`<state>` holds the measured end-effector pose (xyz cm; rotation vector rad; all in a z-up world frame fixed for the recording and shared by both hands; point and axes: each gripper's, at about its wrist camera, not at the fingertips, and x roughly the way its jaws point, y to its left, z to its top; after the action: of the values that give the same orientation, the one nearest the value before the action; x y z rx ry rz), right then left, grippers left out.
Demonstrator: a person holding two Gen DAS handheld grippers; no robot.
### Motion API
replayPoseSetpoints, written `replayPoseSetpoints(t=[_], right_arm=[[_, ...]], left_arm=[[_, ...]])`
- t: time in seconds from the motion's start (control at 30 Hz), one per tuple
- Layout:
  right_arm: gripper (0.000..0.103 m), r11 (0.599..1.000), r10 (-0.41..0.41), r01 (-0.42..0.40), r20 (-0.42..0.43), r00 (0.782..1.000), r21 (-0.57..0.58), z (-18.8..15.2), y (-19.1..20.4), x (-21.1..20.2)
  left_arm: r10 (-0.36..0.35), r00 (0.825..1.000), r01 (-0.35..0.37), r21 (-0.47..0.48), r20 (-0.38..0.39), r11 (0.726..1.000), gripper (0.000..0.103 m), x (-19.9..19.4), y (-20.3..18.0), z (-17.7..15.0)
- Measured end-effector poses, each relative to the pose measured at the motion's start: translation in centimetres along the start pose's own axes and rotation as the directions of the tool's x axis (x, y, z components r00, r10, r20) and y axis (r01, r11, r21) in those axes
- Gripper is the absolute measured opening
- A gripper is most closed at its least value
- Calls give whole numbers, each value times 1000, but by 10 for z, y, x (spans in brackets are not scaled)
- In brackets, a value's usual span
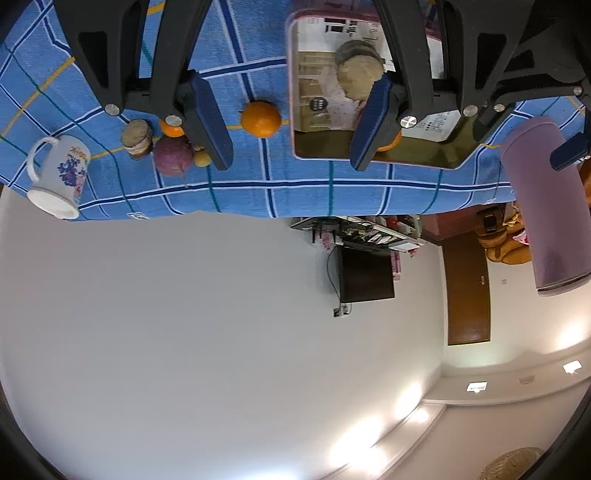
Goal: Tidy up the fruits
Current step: 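Open both grippers to drop the orange and mangosteen into the tin, then move both open grippers back toward the loose fruits on the cloth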
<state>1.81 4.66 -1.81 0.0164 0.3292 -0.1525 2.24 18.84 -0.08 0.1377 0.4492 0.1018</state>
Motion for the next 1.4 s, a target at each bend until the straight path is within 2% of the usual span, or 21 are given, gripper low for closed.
replayPoseSetpoints(t=[0.27, 0.57, 1.1, 1.4], right_arm=[[67, 999, -38, 38, 11, 999, -17, -1, -9, -7], [67, 998, -43, 42, -22, 999, -42, -3, -28, -12], [67, 993, -119, 118, -61, 991, -24, -10, -101, -21], [67, 987, -161, 160, -74, 984, -11, -8, -138, -23]], left_arm=[[-12, 1000, 13, -28, 4, 1000, 101, -7, -3, -2], [-54, 998, 53, -47, -24, 997, 101, -14, -16, -5], [-47, 999, 48, 32, -4, 998, 101, -38, -57, -7], [-79, 997, 79, 66, 1, 995, 101, -50, -84, -7]])
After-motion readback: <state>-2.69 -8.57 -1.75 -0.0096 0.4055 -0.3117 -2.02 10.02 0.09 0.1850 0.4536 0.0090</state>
